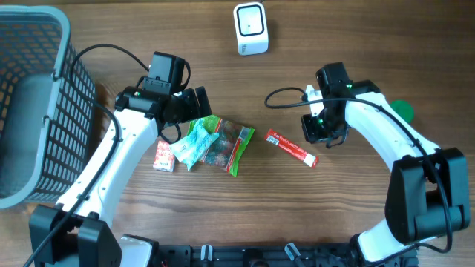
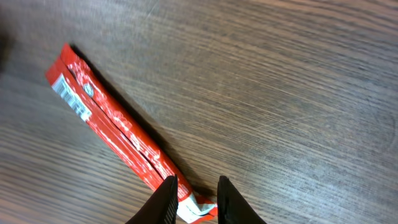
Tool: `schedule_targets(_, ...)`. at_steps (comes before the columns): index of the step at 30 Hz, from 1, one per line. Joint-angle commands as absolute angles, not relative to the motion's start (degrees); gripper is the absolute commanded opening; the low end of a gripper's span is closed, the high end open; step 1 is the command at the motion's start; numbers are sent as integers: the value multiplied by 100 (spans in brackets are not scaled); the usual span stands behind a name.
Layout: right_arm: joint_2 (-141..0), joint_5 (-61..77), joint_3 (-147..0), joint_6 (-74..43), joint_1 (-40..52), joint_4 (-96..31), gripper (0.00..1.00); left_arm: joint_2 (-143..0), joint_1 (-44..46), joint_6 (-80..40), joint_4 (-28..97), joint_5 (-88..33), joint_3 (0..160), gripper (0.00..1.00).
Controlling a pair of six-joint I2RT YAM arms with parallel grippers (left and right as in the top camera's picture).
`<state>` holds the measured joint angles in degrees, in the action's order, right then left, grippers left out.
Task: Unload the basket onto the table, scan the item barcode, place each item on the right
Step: 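Regrasp the red stick packet lengthwise with the right gripper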
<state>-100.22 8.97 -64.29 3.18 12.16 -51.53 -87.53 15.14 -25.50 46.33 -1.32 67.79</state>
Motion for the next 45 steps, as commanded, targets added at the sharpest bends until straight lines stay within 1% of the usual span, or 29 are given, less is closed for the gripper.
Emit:
schedule_targets(1,-9942,947,-6163,1083,1179,-5146,23,-8733,1498,-2440,4633,-54,6849,100)
schedule_targets(2,-9942,947,-6112,1201,1179,-5146,24,-8733,1498,-2440,4633,-54,6849,100)
schedule_targets(3,-9942,947,-6062,1258,1179,-5137,27,-8733,1498,-2440,4633,-54,6849,100)
schedule_targets(4,-9942,950,-6018,1306,1181,-5124,33,-8733,1498,-2440,4633,-54,6849,100)
schedule_targets(6,-9942,952,-5918,1347,1181,-5076,40,-8733,1498,-2440,4633,-54,6849,100)
schedule_targets(11,-9942,958,-5760,1356,1181,-4956,41,-8733,1498,-2440,4633,-54,6849,99)
schedule_targets(14,-9942,1306,-5760,1584,1181,-4978,40,-8733,1498,-2440,4633,-54,6849,100)
schedule_targets(19,-9942,1511,-5760,1693,1181,-4993,40,-8733,1498,-2440,4633,-54,6849,100)
schedule_targets(21,-9942,1514,-5760,1765,1181,-4995,34,-8733,1498,-2440,4633,-54,6849,100)
schedule_targets(22,-9942,1511,-5760,1787,1181,-4995,25,-8733,1498,-2440,4633,-54,6849,100)
schedule_targets(23,-9942,1511,-5760,1785,1181,-4995,24,-8733,1498,-2440,4633,-54,6849,100)
schedule_targets(25,-9942,1520,-5760,1780,1181,-4995,24,-8733,1498,-2440,4633,-54,6849,100)
schedule_targets(29,-9944,1660,-5760,1780,1181,-5004,28,-8733,1498,-2440,4633,-54,6849,100)
schedule_targets(35,-9942,1658,-5712,1780,1181,-5039,29,-8733,1498,-2440,4633,-54,6849,100)
schedule_targets(36,-9942,1658,-5662,1778,1181,-5015,30,-8733,1498,-2440,4633,-56,6849,100)
schedule_targets(38,-9942,1614,-5487,1778,1181,-4847,34,-8733,1498,-2440,4633,-54,6849,100)
schedule_targets(40,-9944,1614,-5380,1780,1181,-4718,35,-8733,1498,-2440,4633,-56,6849,100)
schedule_targets(42,-9944,1614,-5339,1780,1181,-4698,34,-8733,1498,-2440,4633,-54,6849,100)
schedule_targets(43,-9942,1612,-5321,1780,1181,-4696,32,-8733,1498,-2440,4633,-54,6849,100)
schedule_targets(44,-9942,1612,-5306,1776,1181,-4696,24,-8733,1498,-2440,4633,-56,6849,100)
schedule_targets(45,-9942,1614,-5282,1747,1181,-4692,22,-8733,1498,-2440,4633,-54,6849,100)
